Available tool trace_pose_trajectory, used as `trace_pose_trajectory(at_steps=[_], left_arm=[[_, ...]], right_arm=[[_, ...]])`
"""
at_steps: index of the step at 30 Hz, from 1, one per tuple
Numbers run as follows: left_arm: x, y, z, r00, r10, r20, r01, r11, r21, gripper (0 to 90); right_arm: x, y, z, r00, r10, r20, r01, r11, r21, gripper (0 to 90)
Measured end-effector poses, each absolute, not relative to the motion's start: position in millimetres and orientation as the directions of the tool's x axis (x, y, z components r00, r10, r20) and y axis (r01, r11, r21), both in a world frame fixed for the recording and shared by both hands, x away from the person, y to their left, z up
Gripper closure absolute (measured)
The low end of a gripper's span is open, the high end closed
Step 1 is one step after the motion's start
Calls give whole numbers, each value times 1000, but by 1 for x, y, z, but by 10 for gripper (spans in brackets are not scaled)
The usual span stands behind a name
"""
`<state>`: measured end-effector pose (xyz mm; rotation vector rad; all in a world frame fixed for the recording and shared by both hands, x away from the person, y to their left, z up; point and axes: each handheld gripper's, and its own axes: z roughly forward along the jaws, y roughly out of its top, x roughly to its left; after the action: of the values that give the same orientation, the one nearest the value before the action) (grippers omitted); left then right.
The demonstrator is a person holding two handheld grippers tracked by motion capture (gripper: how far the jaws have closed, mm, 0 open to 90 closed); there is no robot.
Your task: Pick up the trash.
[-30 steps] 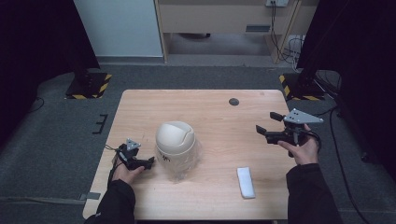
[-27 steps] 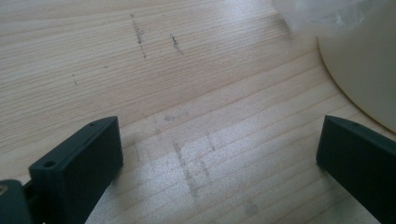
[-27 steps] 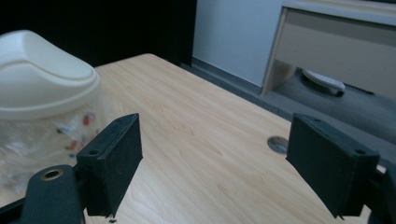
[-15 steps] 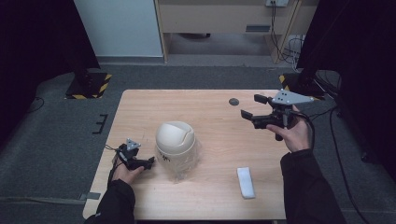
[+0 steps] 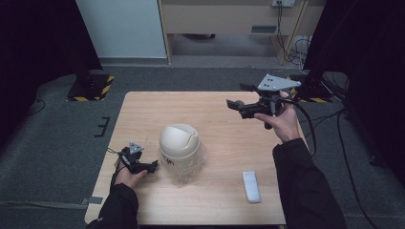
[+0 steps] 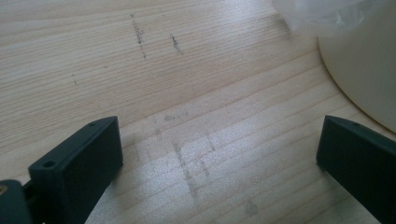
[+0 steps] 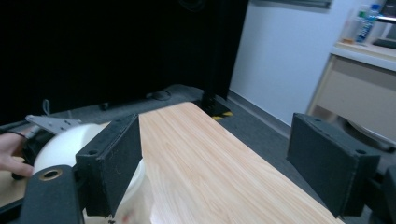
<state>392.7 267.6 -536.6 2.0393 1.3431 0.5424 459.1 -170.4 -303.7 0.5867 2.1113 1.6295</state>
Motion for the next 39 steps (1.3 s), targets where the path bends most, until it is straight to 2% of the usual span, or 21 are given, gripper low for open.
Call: trace_pose_trajectory(at_steps=[6, 13, 23, 29, 39], left_arm=[[393, 268, -537, 396, 918, -2, 659, -282, 697, 0], [393, 268, -537, 397, 918, -1, 659, -284, 696, 0], [393, 268, -537, 397, 918, -1, 659, -284, 696, 0], [393, 268, -537, 397, 918, -1, 659, -284, 696, 0], [393, 268, -537, 397, 918, -1, 659, -284, 696, 0]], right_arm=[[463, -142, -317, -860, 508, -38, 78, 205, 976, 217], [464, -102, -350, -909, 417, -11, 107, 259, 960, 236], [450, -67, -383, -958, 285, 44, 140, 325, 935, 235], [445, -54, -400, -973, 226, 47, 137, 402, 905, 240], [443, -54, -406, -978, 186, 91, 163, 422, 892, 229]])
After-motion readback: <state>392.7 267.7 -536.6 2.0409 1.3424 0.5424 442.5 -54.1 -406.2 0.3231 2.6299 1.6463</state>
